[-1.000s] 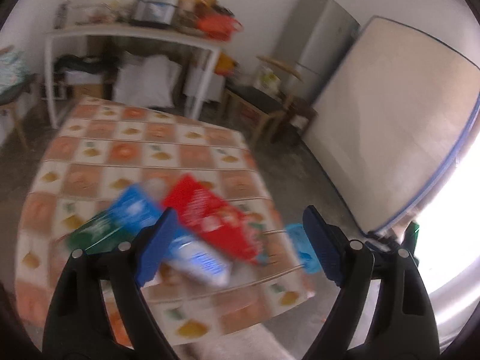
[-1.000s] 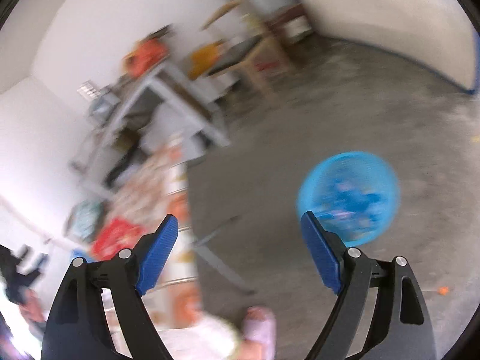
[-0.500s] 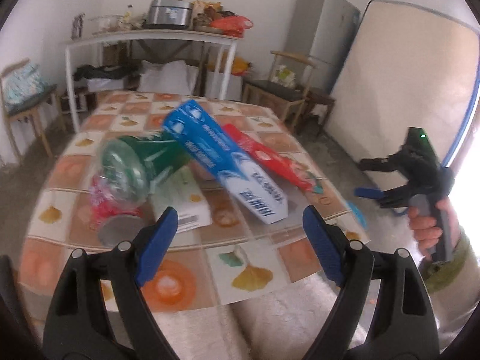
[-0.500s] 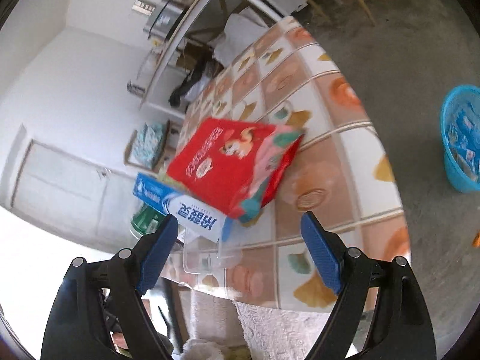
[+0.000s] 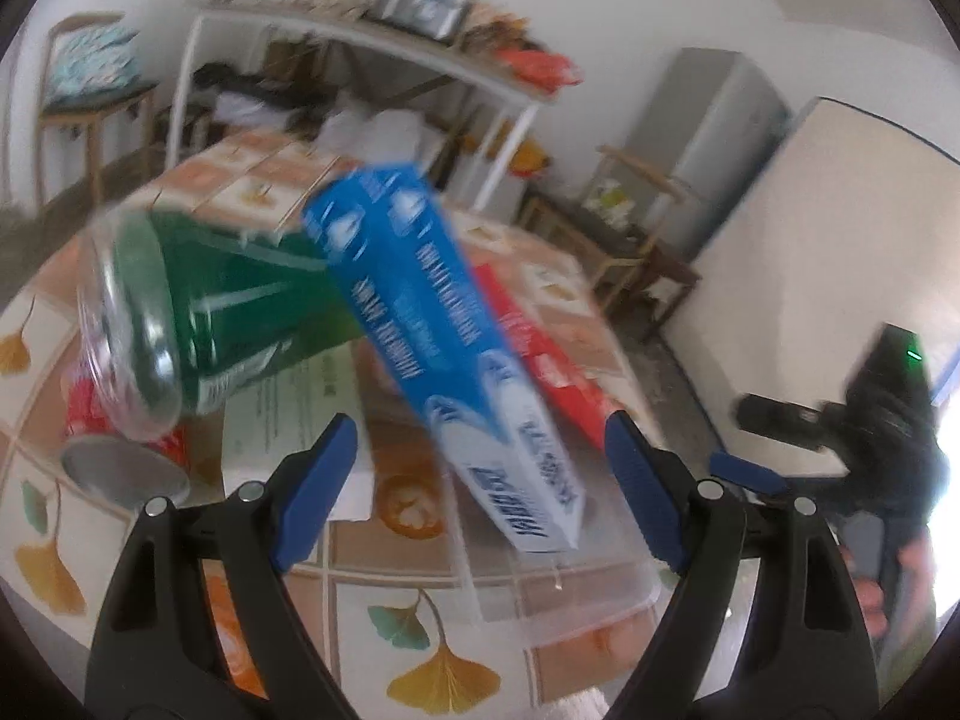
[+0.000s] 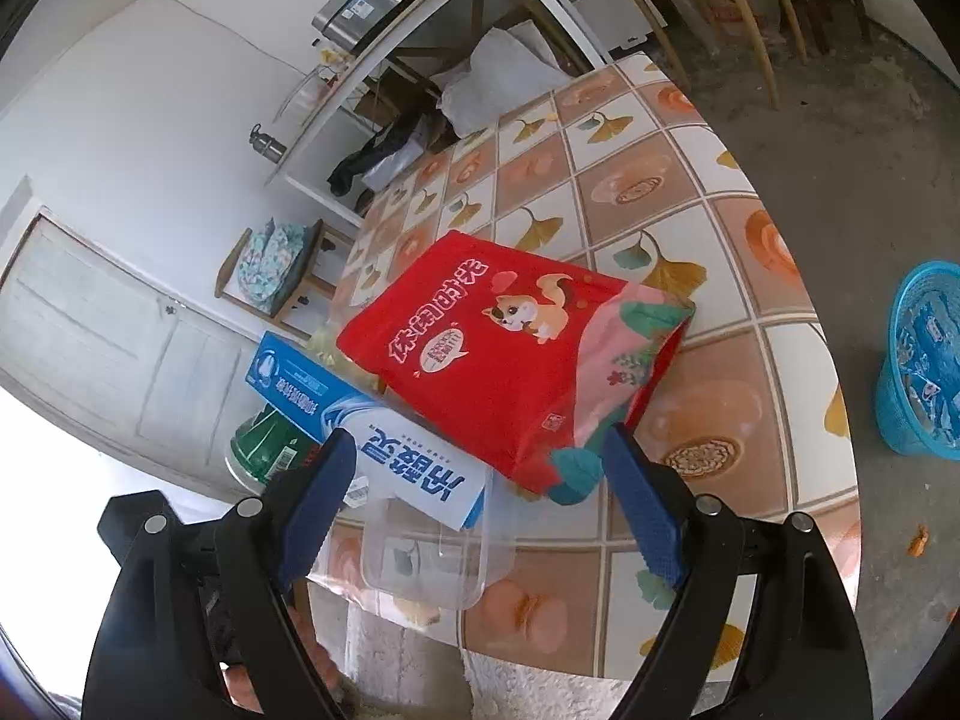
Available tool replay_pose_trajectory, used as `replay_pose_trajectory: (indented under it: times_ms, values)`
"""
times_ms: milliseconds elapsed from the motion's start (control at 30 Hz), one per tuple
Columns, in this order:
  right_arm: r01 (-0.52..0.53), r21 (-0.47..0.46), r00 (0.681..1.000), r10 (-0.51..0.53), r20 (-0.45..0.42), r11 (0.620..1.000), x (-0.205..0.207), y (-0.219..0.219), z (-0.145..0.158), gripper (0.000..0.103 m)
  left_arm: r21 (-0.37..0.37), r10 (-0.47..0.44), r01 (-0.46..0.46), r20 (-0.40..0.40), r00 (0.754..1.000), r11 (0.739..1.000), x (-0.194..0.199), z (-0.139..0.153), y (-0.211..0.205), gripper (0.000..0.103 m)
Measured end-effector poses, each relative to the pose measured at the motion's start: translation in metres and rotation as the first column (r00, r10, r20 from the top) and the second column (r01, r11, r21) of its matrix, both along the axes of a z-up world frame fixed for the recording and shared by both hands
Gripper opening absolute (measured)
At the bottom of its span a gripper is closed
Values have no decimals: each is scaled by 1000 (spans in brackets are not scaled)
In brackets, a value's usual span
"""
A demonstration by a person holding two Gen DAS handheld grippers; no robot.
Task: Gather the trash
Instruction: 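Grasp the blue toothpaste box with the left gripper while the right gripper grasps the red snack bag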
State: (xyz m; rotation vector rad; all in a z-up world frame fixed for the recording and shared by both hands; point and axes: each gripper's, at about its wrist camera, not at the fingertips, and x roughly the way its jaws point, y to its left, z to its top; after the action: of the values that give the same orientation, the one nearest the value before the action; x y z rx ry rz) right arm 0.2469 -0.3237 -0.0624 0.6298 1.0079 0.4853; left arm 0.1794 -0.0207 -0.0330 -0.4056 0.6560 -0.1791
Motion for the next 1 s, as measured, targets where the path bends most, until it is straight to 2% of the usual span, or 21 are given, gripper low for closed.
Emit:
replay_pose_trajectory:
  times_ms: [100,267,500,633,733,833,1000]
  values:
    - [7,8,1000,-7,-8,1000,1,-3,-7,82,15,28,-27,-46,999,1000,13,-10,-5,80]
    - [20,35,999,-20,-25,999,2,-13,-20,82,-63,44,-50,-96,994,997,29,-18,-2,80]
    - [28,54,1000,-27,-6,998,-3,-27,-26,82,-110,66,-80,-122,990,991,44,-18,5,80]
    - [19,122,999,-16,-28,992,-4,-34,-35,82,-145,78,-94,-112,991,985,48,-16,11,64]
    - [40,222,996,-22,-83,974,-3,-41,-51,82,-179,85,-106,-117,989,978,47,-17,16,52]
    - [78,322,989,-31,-148,943,-1,-48,-69,82,-207,78,-99,-108,991,973,44,-18,19,44]
    - [129,435,976,-38,-213,891,6,-50,-90,81,-203,77,-92,-81,994,975,37,-15,17,42]
